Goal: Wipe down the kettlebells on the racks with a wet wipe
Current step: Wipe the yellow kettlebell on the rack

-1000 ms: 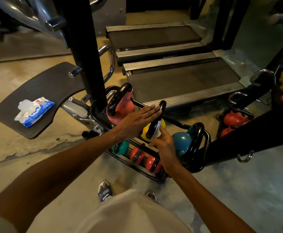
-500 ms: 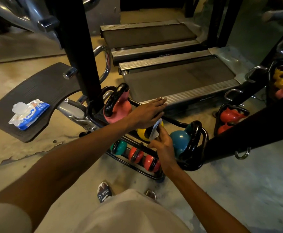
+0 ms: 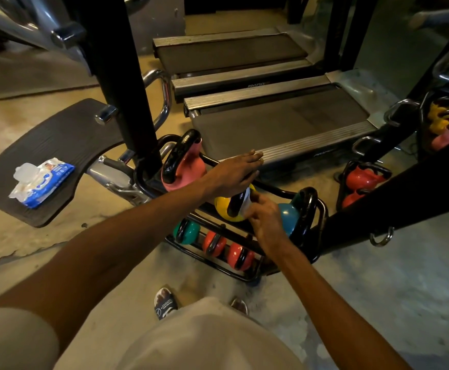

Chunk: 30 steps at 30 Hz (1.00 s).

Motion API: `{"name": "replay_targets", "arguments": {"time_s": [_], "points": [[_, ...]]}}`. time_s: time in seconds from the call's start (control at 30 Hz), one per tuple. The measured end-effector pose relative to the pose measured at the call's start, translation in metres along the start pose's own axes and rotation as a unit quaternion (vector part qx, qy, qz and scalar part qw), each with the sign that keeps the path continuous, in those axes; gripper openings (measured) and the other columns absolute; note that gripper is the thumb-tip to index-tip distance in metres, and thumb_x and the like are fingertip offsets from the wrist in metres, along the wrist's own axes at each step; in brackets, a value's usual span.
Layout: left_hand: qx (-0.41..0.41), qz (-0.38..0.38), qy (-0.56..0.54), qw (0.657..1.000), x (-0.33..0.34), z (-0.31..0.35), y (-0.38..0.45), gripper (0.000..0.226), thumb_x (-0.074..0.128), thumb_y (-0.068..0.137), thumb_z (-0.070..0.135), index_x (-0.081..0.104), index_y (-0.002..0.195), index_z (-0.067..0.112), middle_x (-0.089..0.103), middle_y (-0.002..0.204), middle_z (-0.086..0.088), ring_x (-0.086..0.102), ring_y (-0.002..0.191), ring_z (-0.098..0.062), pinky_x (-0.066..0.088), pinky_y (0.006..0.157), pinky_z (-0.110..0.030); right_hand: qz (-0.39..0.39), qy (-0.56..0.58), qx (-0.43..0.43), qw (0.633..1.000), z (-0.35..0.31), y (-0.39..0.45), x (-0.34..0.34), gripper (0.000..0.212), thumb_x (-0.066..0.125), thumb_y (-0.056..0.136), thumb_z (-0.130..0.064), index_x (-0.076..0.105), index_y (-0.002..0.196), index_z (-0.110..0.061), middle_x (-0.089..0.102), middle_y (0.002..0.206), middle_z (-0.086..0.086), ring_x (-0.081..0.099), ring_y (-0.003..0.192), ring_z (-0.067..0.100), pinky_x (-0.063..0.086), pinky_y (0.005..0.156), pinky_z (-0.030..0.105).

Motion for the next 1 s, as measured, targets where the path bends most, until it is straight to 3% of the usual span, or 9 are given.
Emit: {"name": "replay_targets", "arguments": {"time_s": [0.17, 0.27, 0.47, 0.6, 0.7, 0.8, 0.87, 0.93, 1.0], "points": [[-0.003, -0.014, 0.004, 1.0, 0.001, -0.003, 0.003, 0.05, 0.042, 0.113, 0.026, 0.04, 0.159, 0.006, 0.032, 0.168, -0.012, 0.022, 0.159, -0.025, 0.016, 0.127, -0.033, -0.01, -0.031, 0.014, 0.999, -0.003, 0.013, -0.002, 0.062, 0.06, 0.069, -0.002, 0.065, 0.129, -0.012, 0.073, 0.119, 0.014, 0.068, 0.112, 0.029, 0.059, 0.085, 0.035], [-0.011, -0.017, -0.001, 1.0, 0.002, -0.007, 0.005, 0.05, 0.042, 0.113, 0.029, 0.041, 0.159, 0.009, 0.032, 0.169, -0.01, 0.021, 0.159, -0.023, 0.019, 0.127, -0.037, -0.016, 0.003, 0.042, 0.999, 0.004, 0.022, -0.006, 0.055, 0.054, 0.077, 0.008, 0.066, 0.128, -0.008, 0.075, 0.115, 0.015, 0.069, 0.11, 0.031, 0.058, 0.09, 0.037], [-0.013, -0.034, 0.011, 0.999, 0.006, -0.013, 0.008, 0.051, 0.042, 0.112, 0.032, 0.042, 0.158, 0.01, 0.034, 0.168, -0.01, 0.024, 0.159, -0.024, 0.027, 0.128, -0.045, 0.025, -0.043, 0.017, 0.999, 0.009, 0.027, -0.01, 0.031, 0.066, 0.092, -0.004, 0.07, 0.121, -0.013, 0.078, 0.111, 0.008, 0.071, 0.113, 0.03, 0.056, 0.1, 0.044], [-0.007, -0.042, 0.009, 0.999, 0.006, -0.014, 0.01, 0.05, 0.043, 0.112, 0.031, 0.045, 0.157, 0.008, 0.035, 0.167, -0.012, 0.025, 0.158, -0.025, 0.027, 0.128, -0.044, 0.125, -0.108, -0.06, 0.984, 0.006, 0.009, -0.01, 0.025, 0.062, 0.101, -0.007, 0.073, 0.103, -0.03, 0.078, 0.091, -0.008, 0.074, 0.098, 0.015, 0.059, 0.082, 0.025], [-0.01, -0.048, 0.006, 0.999, 0.009, -0.019, 0.011, 0.05, 0.042, 0.112, 0.033, 0.045, 0.156, 0.01, 0.036, 0.167, -0.011, 0.025, 0.158, -0.024, 0.029, 0.127, -0.047, 0.171, -0.15, -0.131, 0.965, 0.006, -0.019, 0.002, 0.035, 0.056, 0.105, -0.009, 0.065, 0.13, -0.032, 0.07, 0.103, -0.023, 0.067, 0.099, -0.008, 0.055, 0.081, 0.013], [-0.018, -0.053, -0.003, 0.998, 0.004, -0.017, 0.011, 0.047, 0.046, 0.11, 0.031, 0.052, 0.152, 0.009, 0.04, 0.165, -0.013, 0.03, 0.156, -0.027, 0.033, 0.124, -0.048, 0.136, -0.301, -0.194, 0.924, 0.019, -0.032, 0.024, 0.063, 0.055, 0.106, -0.011, 0.031, 0.162, -0.028, 0.062, 0.137, -0.01, 0.055, 0.117, -0.015, 0.048, 0.091, 0.009], [-0.032, -0.071, 0.0, 0.997, 0.0, -0.016, 0.014, 0.046, 0.047, 0.108, 0.033, 0.061, 0.144, 0.008, 0.05, 0.157, -0.016, 0.044, 0.148, -0.031, 0.042, 0.117, -0.051, 0.096, -0.43, -0.234, 0.867, 0.033, -0.033, 0.035, 0.082, 0.061, 0.103, -0.017, 0.01, 0.167, -0.017, 0.018, 0.173, 0.0, 0.022, 0.156, 0.001, 0.032, 0.117, 0.016], [-0.053, -0.084, 0.009, 0.995, -0.002, -0.019, 0.018, 0.057, 0.041, 0.102, 0.048, 0.066, 0.137, 0.011, 0.061, 0.145, -0.015, 0.057, 0.133, -0.032, 0.049, 0.107, -0.053, 0.071, -0.53, -0.283, 0.796, 0.042, -0.031, 0.034, 0.087, 0.06, 0.103, -0.031, 0.005, 0.166, -0.006, -0.002, 0.175, 0.012, 0.003, 0.162, 0.022, 0.022, 0.128, 0.034], [-0.091, -0.074, 0.011, 0.993, 0.001, -0.028, 0.02, 0.076, 0.03, 0.091, 0.066, 0.062, 0.141, 0.019, 0.062, 0.145, -0.009, 0.058, 0.133, -0.028, 0.049, 0.108, -0.052, 0.053, -0.607, -0.324, 0.724, 0.037, -0.033, 0.031, 0.085, 0.052, 0.105, -0.044, 0.011, 0.164, 0.0, 0.0, 0.173, 0.019, 0.001, 0.161, 0.032, 0.015, 0.13, 0.046]]}}
Point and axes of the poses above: each hand's wrist, its own y-axis towards the middle knuckle, its own x-axis out of the palm, z = x × y, the point moved 6 cm from there along y, towards the middle knuckle
